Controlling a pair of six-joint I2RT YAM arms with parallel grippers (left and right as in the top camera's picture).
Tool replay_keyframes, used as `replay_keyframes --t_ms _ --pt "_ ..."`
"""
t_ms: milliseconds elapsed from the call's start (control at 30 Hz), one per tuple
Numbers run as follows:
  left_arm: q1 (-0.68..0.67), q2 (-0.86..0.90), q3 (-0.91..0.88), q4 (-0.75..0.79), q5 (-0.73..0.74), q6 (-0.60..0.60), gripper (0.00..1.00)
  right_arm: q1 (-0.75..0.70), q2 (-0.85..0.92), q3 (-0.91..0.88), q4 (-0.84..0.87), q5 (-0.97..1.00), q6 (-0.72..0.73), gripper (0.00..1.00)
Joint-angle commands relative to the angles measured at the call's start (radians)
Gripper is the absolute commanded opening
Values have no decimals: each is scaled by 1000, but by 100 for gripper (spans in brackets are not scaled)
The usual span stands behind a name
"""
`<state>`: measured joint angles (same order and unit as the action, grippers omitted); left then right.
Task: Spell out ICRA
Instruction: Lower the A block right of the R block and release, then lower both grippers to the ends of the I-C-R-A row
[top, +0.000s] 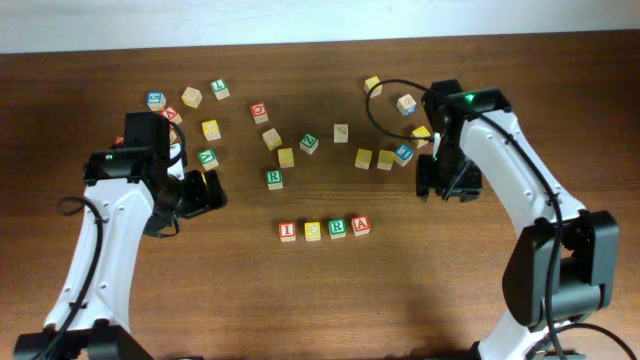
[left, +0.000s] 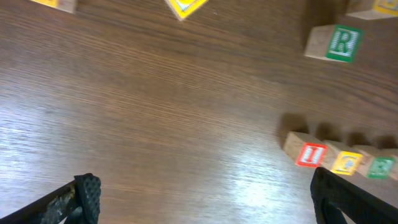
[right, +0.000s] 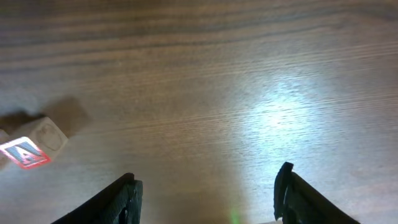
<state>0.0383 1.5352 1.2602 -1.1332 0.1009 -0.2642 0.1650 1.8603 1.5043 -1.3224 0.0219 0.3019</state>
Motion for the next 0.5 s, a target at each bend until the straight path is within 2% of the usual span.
replay_keyframes --t_ms 0,33,67,100,133,167,200,233,267,300,467 --pt "-4 -13 -5 -5 175 -15 99 12 -2 -87 65 -98 -6 43" --pt "-9 -13 -13 -4 201 -15 88 14 -2 -104 83 -102 -6 37" --pt "-16 -13 -19 -3 195 -14 70 14 -2 -111 91 -102 -6 36" --pt "-31 -11 -35 7 169 -15 46 14 -2 -115 102 -102 -5 30" --pt "-47 -11 -55 24 155 -15 17 14 -2 -115 105 -101 15 27" --pt "-70 -11 -87 62 154 -16 1 14 -2 -115 108 -101 51 25" --pt "-92 -11 -120 99 154 -39 0 14 -2 -115 108 -101 69 22" --pt "-111 -11 -148 134 154 -57 4 14 -2 -115 108 -101 73 18" --pt "-124 -11 -160 138 155 -58 10 16 -2 -115 108 -101 73 7" --pt "-129 -11 -161 137 163 -58 0 19 -2 -115 108 -101 73 4" --pt "-189 -9 -177 210 180 -64 0 71 -2 -126 126 -101 73 4"
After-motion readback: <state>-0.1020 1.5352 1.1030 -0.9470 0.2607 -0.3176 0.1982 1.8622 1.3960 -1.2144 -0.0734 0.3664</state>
